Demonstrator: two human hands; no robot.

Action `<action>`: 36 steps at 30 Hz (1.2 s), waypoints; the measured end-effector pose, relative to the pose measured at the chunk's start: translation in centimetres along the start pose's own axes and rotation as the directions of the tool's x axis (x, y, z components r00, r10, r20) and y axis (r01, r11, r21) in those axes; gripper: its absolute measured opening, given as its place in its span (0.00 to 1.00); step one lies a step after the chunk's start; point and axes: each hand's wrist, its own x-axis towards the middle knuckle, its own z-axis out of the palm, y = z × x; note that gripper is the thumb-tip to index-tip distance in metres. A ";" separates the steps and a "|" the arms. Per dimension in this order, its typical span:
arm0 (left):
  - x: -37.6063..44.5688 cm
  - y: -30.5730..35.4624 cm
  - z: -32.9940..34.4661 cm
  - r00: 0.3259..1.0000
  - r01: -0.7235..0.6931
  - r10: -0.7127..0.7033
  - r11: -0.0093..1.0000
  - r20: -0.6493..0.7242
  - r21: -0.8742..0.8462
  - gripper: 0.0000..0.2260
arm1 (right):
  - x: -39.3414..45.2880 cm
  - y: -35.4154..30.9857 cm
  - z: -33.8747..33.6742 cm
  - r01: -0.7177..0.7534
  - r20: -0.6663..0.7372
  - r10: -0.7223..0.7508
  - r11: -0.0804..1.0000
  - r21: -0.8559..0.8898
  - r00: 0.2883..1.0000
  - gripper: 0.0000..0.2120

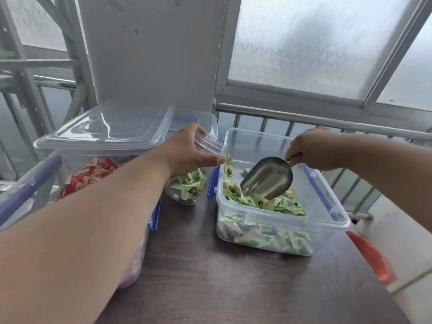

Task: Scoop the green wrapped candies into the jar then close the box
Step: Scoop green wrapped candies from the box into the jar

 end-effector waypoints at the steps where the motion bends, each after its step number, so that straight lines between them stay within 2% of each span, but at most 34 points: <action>1: 0.0 0.0 0.0 1.000 0.002 -0.002 1.000 -0.002 0.001 0.35 | 0.0 0.4 -0.3 -0.024 0.008 0.025 0.999 -0.046 1.000 0.17; 4: -0.1 0.0 0.0 1.000 0.001 -0.001 1.000 -0.002 0.002 0.36 | 0.2 1.0 -1.2 -0.079 0.042 0.087 0.981 -0.176 0.995 0.19; 7: 0.0 -0.1 0.0 1.000 -0.003 0.003 1.000 0.001 0.003 0.36 | 0.1 0.9 -1.8 -0.023 0.146 0.052 0.980 -0.196 0.988 0.18; 9: 0.0 -0.1 -0.1 1.000 -0.002 0.002 1.000 0.005 0.005 0.37 | 0.2 0.7 -1.8 -0.023 0.177 0.022 1.000 0.002 0.984 0.13; 11: 0.0 -0.2 -0.2 1.000 0.005 -0.005 1.000 0.009 0.008 0.37 | 0.4 0.1 -1.5 -0.041 0.209 -0.006 0.975 0.219 0.978 0.11; 12: 0.0 -0.2 -0.2 1.000 0.010 -0.010 1.000 0.011 0.010 0.37 | 0.4 -0.4 -1.2 -0.046 0.238 -0.021 0.961 0.274 0.971 0.11; 16: 0.1 -0.4 -0.1 1.000 0.021 -0.021 1.000 0.018 0.008 0.37 | 0.8 -3.0 1.3 -0.103 0.276 -0.008 0.917 0.385 0.961 0.14; 20: 0.2 -0.4 -0.2 0.999 0.027 -0.027 1.000 0.030 0.013 0.38 | 2.0 -5.0 4.1 -0.207 0.218 0.117 0.868 0.451 0.969 0.14; 23: 0.2 -0.4 -0.2 0.999 0.020 -0.020 1.000 0.028 0.019 0.38 | 2.8 -5.0 4.8 -0.286 0.236 0.187 0.808 0.515 0.954 0.14; 26: 0.2 -0.5 -0.2 1.000 0.016 -0.017 1.000 0.026 0.009 0.37 | 3.4 -4.4 5.3 -0.306 0.194 0.240 0.824 0.476 0.951 0.15; 30: 0.2 -0.4 -0.1 0.999 0.016 -0.017 1.000 0.031 0.019 0.38 | 4.4 -3.8 5.4 -0.334 0.114 0.318 0.926 0.173 0.941 0.16; 33: 0.2 -0.6 -0.1 0.999 0.003 -0.004 1.000 0.040 0.027 0.38 | 4.5 -2.6 5.1 -0.341 0.108 0.328 0.930 0.135 0.939 0.14; 36: 0.3 -0.6 0.0 0.999 -0.003 0.002 1.000 0.034 0.025 0.38 | 4.6 -1.0 5.5 -0.383 0.071 0.376 0.900 0.210 0.924 0.11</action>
